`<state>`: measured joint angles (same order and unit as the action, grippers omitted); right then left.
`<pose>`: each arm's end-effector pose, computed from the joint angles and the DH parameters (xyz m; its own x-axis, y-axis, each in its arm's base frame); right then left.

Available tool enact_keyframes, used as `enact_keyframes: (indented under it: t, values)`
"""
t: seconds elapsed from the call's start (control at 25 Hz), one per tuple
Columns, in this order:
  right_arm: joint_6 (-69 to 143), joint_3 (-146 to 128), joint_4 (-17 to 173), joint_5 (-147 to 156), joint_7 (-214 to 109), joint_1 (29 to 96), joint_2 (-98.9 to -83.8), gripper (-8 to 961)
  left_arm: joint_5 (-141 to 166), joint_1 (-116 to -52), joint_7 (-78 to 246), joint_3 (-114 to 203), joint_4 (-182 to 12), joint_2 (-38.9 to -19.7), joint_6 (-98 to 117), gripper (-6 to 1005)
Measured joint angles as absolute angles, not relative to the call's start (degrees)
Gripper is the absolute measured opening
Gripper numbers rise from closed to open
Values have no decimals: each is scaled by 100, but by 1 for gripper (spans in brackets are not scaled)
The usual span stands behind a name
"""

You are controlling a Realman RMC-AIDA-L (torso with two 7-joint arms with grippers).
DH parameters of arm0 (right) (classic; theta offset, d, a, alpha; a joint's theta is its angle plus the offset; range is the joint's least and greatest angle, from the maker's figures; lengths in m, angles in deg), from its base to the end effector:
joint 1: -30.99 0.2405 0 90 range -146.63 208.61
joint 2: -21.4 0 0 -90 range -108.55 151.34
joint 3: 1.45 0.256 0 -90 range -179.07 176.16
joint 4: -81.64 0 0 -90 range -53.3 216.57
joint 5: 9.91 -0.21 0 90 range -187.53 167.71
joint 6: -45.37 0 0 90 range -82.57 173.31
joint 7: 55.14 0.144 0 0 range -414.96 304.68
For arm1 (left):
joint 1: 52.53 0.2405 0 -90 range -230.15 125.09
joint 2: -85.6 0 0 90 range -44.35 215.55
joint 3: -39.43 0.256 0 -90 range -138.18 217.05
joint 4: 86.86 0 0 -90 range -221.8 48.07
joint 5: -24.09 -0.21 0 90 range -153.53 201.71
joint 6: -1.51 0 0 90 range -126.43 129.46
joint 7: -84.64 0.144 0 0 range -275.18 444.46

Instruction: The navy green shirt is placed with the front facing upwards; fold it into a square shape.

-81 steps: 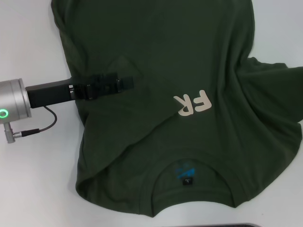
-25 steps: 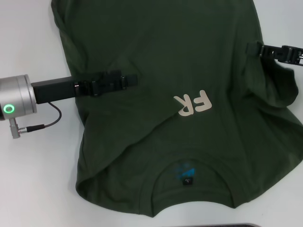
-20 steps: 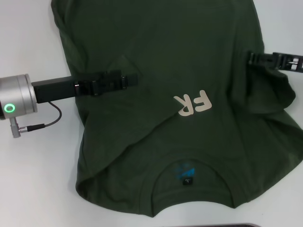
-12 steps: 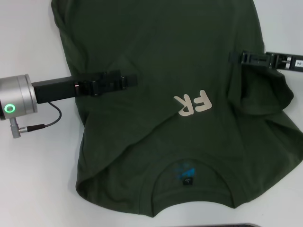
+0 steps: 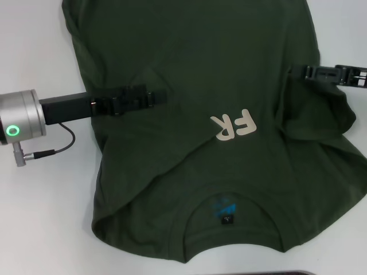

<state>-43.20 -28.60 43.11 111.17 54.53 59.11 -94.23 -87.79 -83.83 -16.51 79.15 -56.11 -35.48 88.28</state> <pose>0.3094 0.3285 0.0468 0.3716 -0.7212 -0.5846 -0.8835 -0.4681 0.0160 -0.2541 0.3236 -0.0325 0.4566 0.7040 0.5439 0.7622 -0.6249 0.1690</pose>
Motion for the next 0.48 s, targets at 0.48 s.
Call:
enact_keyframes:
  t: [0.48]
  values:
    - [-4524,-2962,4260,11109,5562,5903,-9429,799,-8779,-8398,-1657,7924,-5611,-3551,8817,885]
